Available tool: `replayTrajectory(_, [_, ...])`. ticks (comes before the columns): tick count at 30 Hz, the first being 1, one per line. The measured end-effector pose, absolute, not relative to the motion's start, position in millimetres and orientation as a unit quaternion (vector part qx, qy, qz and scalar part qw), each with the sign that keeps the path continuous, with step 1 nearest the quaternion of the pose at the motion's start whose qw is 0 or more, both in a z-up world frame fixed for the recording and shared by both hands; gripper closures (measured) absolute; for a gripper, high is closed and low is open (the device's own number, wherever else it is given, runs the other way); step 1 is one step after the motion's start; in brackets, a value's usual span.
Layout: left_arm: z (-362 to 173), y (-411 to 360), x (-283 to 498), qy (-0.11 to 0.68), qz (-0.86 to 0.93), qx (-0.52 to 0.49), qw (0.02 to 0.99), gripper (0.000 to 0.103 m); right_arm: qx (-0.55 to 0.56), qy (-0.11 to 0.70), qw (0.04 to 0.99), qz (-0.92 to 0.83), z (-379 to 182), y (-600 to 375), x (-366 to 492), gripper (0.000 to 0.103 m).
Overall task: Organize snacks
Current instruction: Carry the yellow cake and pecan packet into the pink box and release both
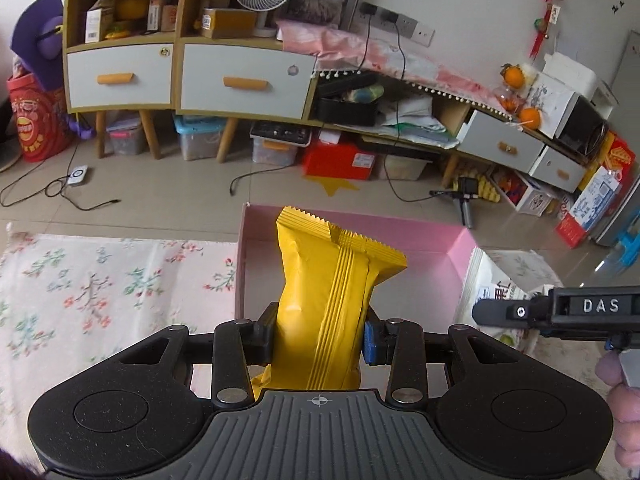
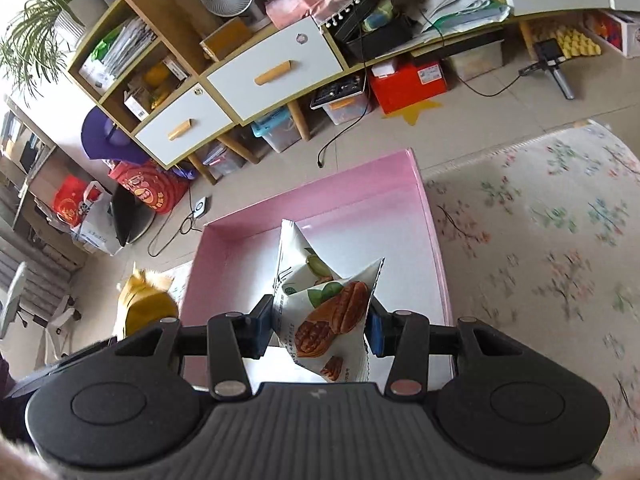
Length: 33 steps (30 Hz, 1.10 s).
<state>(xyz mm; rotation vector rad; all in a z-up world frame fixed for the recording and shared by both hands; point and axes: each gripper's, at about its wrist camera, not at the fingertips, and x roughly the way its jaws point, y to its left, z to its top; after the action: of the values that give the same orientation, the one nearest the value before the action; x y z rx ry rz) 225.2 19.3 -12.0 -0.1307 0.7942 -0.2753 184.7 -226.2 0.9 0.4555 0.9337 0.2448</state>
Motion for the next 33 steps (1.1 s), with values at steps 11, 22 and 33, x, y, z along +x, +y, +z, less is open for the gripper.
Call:
replayTrajectory(11, [-41.3, -0.3, 227.7, 0.377, -0.127, -0.023, 0.917, 0.067, 0.169, 0.468, 0.86, 0.112, -17.3, -215.0, 183.6, 0.061])
replayTrajectory(22, [-44.6, 4.0, 219.7, 0.428, -0.119, 0.0, 0.896, 0.067, 0.129, 0.505, 0.843, 0.133, -10.1, -202.4, 173.2, 0.061])
replayTrajectory(33, [-42.1, 10.0, 220.0, 0.379, -0.117, -0.018, 0.918, 0.043, 0.142, 0.479, 0.855, 0.14, -1.4, -203.4, 175.0, 0.043])
